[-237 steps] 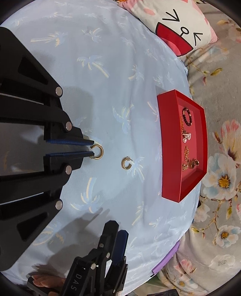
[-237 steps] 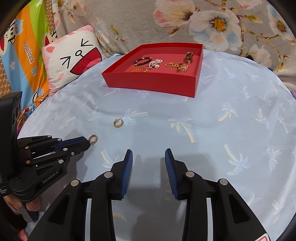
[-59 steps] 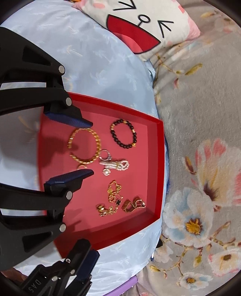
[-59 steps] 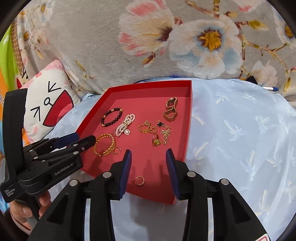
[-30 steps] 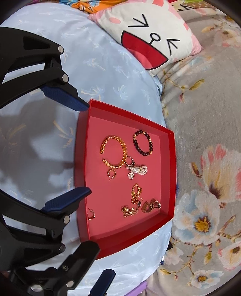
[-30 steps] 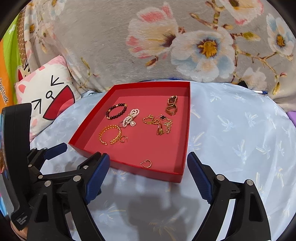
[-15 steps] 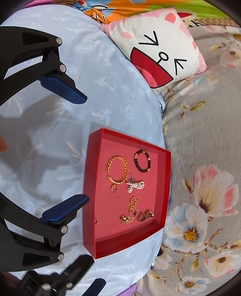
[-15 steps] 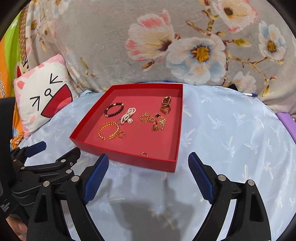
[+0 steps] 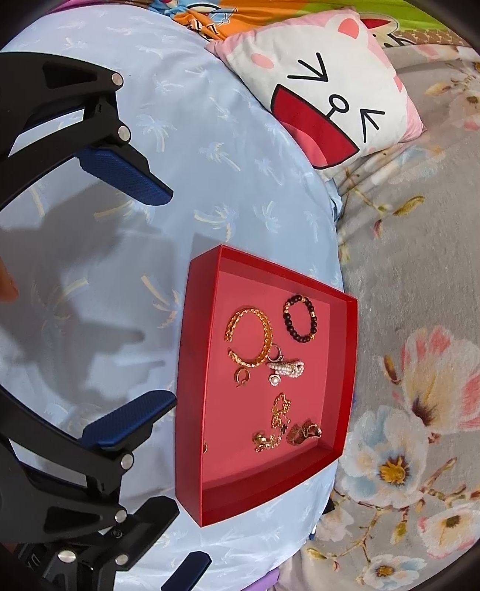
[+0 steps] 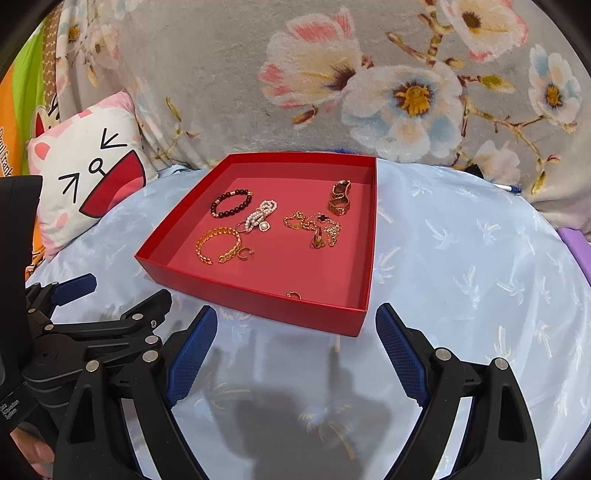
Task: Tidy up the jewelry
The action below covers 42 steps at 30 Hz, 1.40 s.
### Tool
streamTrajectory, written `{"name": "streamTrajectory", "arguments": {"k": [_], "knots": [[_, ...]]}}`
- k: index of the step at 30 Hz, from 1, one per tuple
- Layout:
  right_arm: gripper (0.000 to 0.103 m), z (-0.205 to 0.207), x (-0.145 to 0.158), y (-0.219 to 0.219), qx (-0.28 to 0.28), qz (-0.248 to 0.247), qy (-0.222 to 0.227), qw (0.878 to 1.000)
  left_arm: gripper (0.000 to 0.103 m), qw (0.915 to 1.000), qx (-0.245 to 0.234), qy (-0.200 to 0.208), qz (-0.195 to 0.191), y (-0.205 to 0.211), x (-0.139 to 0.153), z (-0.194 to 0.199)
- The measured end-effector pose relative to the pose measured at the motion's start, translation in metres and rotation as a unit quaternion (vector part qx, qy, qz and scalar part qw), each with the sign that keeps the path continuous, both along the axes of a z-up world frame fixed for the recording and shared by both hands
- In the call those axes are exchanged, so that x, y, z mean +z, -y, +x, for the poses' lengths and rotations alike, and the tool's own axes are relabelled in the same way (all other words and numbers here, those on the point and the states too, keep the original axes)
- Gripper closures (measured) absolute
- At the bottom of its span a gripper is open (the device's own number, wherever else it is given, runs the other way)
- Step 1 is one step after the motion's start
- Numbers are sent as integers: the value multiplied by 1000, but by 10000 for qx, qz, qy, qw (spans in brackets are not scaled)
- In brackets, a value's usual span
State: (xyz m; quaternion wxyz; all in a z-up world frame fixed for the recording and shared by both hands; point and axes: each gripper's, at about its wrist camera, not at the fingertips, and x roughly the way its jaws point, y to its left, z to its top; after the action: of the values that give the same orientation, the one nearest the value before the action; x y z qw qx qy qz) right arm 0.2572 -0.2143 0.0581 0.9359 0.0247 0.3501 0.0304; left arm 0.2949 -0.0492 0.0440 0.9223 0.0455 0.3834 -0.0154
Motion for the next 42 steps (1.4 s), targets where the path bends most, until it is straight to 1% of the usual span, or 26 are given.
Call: {"name": "streamTrajectory", "arguments": {"k": [20, 27, 42], "knots": [[17, -1, 0, 0, 6, 1, 31, 10000, 5, 9999, 77, 79, 37, -1, 2, -3], [17, -1, 2, 3, -2, -27, 42, 10000, 5, 10000, 9, -17, 39, 1, -1, -1], [17, 0, 2, 3, 12, -22, 16, 10000, 5, 9999, 7, -56, 90, 3, 0, 0]]}}
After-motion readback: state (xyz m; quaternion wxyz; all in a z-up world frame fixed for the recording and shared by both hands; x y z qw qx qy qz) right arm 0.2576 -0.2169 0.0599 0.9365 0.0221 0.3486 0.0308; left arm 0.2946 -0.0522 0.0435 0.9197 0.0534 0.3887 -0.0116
